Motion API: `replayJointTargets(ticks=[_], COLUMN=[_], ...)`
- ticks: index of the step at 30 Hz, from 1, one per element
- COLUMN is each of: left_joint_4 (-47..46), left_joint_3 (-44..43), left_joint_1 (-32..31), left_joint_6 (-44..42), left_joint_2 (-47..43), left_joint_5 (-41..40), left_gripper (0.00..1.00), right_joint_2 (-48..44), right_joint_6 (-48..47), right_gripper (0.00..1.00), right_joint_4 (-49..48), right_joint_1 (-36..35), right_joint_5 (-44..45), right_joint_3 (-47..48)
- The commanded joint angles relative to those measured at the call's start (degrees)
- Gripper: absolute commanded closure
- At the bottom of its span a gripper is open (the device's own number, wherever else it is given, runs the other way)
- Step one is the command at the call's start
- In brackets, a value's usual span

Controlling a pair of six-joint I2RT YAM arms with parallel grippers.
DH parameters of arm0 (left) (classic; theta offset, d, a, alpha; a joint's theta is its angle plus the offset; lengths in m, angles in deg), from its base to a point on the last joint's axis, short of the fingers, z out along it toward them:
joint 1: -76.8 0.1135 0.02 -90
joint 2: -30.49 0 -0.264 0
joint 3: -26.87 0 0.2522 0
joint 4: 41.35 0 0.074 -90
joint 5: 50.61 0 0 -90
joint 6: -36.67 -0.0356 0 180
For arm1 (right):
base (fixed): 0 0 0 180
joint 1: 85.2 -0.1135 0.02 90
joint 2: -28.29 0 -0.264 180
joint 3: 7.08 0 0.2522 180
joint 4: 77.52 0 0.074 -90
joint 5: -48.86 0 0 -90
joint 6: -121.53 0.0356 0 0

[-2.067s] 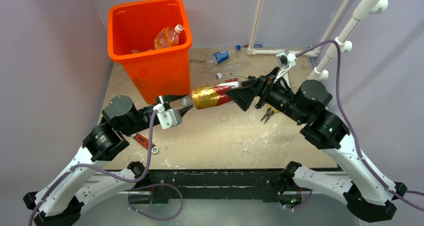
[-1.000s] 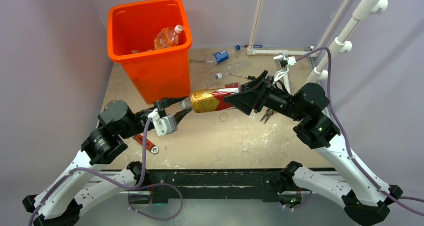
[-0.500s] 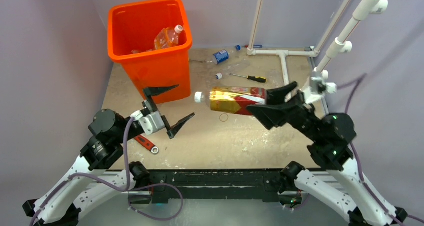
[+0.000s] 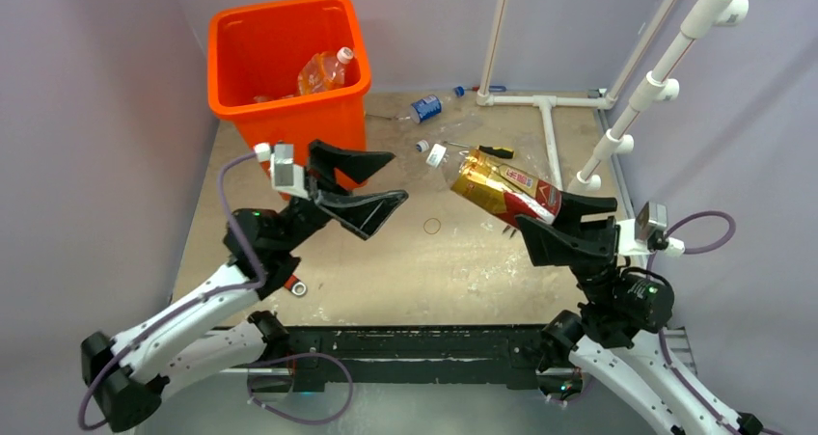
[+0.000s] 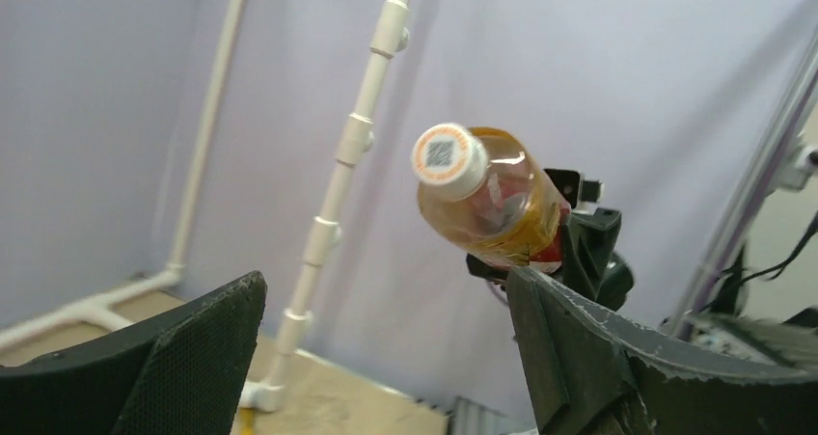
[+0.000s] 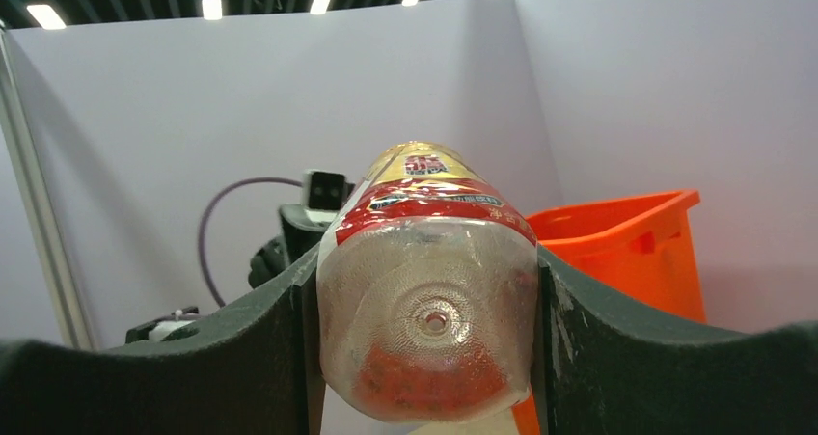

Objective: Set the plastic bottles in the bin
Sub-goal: Pick up the plastic bottle at the center of the board.

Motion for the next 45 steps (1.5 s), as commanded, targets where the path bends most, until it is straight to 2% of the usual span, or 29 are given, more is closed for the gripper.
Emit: replayJointTargets(ticks=[1,5,10,16,20,24,26,29,33,38,41,43,45], left_joint_4=[-30.10,-40.53,-44.55,-44.63,-38.87,-38.35,-38.49,-38.80,-39.94,-39.27,-39.06,-39.24,-39.32], left_joint_3=[2.97,2.19,2.60,-1.37,-4.26,-4.48,-4.73,-5.60,-6.27,-7.12,-7.21,-7.21,-7.48], left_joint_1=[-0.04,-0.06,-0.09,-0.70,-1.20,-1.74,-2.03,-2.54,-4.77,-6.33,-6.85,-7.09,-7.22], left_joint_6=[26.91,35.02,36.00,35.85,34.41,33.78,33.76,34.59,33.31,30.90,30.06,29.53,28.95], left_joint_2=[7.83,13.41,15.68,19.65,21.11,22.14,22.58,23.82,25.10,25.65,25.82,25.98,26.21], left_joint_5=[-1.28,-1.57,-4.96,-4.11,-3.14,-3.38,-3.25,-3.02,-3.78,-4.33,-4.87,-5.19,-5.39], left_gripper=[0.06,0.07,0.06,0.10,0.14,0.18,0.24,0.37,0.40,0.52,0.54,0.61,0.72], right_joint_2=[-0.42,-0.03,1.97,5.03,7.64,9.30,9.78,10.16,10.33,10.24,9.86,9.85,9.86], right_joint_6=[-2.10,-2.25,-2.00,0.48,2.96,4.67,4.99,5.10,5.35,5.46,5.37,5.37,5.37], right_gripper=[0.66,0.67,0.68,0.68,0.69,0.69,0.69,0.70,0.70,0.70,0.70,0.70,0.70], right_joint_4=[-11.67,-13.60,-15.71,-20.91,-24.70,-27.74,-28.29,-28.59,-29.32,-29.30,-28.75,-28.71,-28.45], right_joint_1=[0.14,0.14,0.15,0.07,0.06,0.06,0.07,0.06,0.06,0.08,0.07,0.07,0.06], right_joint_5=[2.31,3.35,2.67,2.41,1.71,1.53,1.53,2.03,3.51,4.18,4.52,4.31,4.17], right_joint_3=[-0.62,-1.75,-2.86,-5.33,-6.44,-7.68,-8.04,-8.67,-9.85,-10.58,-10.81,-10.85,-10.96])
